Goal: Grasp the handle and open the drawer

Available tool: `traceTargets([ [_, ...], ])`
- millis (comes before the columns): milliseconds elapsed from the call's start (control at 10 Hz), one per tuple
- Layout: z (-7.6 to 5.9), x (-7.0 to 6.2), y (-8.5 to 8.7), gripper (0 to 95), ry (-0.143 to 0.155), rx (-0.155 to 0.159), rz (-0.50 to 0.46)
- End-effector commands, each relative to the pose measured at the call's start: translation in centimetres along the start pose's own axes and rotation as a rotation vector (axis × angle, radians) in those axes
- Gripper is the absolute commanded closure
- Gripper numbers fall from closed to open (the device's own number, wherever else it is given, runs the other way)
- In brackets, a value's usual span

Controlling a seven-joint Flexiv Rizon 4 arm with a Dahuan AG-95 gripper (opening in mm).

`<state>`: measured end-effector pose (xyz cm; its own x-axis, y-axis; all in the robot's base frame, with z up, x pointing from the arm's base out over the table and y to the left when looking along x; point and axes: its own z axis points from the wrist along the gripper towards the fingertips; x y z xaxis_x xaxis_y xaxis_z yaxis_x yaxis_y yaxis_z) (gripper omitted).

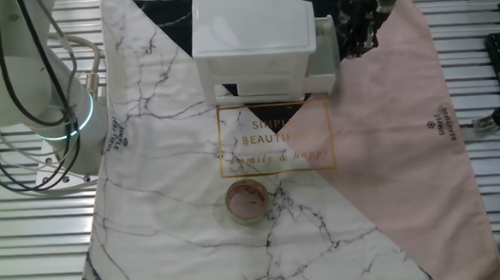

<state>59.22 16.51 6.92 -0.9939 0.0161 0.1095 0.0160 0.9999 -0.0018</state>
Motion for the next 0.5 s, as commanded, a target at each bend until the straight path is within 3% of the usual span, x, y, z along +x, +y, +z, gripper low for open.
traceTargets([
  [100, -0.04, 0.04, -0.02, 95.0, -0.001, 0.0, -0.003],
  [500, -0.07, -0.14, -0.14, 95.0, -0.004, -0.002, -0.005],
])
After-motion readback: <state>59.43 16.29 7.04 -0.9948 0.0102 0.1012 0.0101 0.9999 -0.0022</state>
